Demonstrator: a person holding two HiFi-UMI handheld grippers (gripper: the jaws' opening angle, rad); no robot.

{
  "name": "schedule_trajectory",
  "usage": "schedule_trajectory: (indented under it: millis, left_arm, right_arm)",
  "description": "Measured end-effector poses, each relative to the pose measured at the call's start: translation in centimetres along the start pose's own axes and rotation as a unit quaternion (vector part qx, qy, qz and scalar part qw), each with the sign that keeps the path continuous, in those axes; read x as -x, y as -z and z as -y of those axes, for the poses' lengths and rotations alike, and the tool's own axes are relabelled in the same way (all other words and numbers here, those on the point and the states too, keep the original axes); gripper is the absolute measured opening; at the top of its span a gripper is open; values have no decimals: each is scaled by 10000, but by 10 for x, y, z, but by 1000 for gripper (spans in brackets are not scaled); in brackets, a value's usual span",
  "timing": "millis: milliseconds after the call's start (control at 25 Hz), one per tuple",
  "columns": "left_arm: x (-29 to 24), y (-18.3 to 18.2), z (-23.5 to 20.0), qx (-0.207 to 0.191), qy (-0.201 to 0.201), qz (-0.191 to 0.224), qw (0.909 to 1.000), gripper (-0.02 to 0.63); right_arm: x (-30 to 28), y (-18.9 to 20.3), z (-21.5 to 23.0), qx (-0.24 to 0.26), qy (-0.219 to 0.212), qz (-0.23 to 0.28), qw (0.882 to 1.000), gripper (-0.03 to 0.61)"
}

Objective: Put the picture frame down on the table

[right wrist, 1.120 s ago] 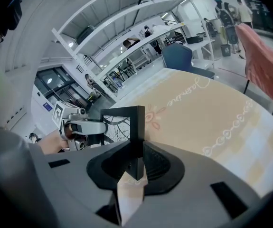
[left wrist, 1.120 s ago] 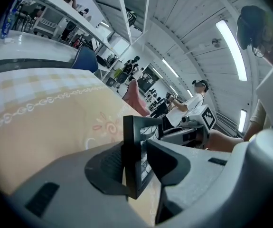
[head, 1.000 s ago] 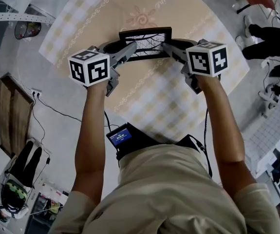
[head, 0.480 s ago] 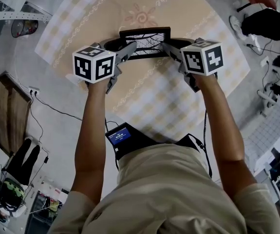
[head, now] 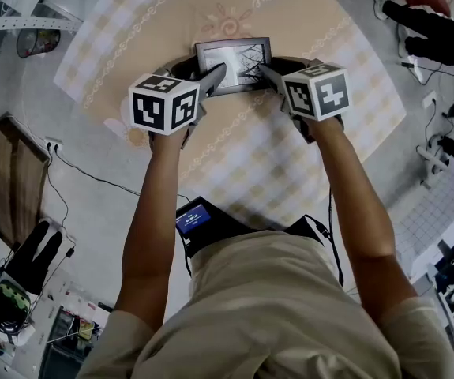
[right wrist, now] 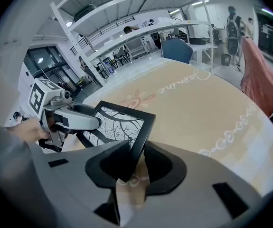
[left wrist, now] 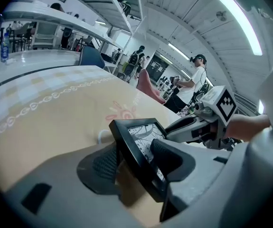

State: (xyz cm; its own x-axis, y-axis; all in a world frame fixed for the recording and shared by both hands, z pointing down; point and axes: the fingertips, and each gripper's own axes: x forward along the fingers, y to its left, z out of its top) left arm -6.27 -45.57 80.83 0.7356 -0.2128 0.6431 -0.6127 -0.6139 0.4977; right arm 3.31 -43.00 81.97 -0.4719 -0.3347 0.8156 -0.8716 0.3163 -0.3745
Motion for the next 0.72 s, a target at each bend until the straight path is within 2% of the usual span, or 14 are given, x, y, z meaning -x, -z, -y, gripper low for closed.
schedule_trajectory:
  millis: [200,400,600,720]
  left_arm:
    - [-3,2,0,-175,-241,9,9996,229]
    - [-3,1,1,-159,-195,30,9997,231]
    - [2,3,3,-11,32,18,10000,235]
    - [8,10,-2,19,-168,-124,9998,235]
  right_arm:
    - [-2,1,-1,175,118,18,9998,103]
    - [-1,1,1,216,179,60,9996,103]
    - [-1,0,-4,295,218,44,9993,103]
    - [-3,3,-4,345,353,-54,9988,103]
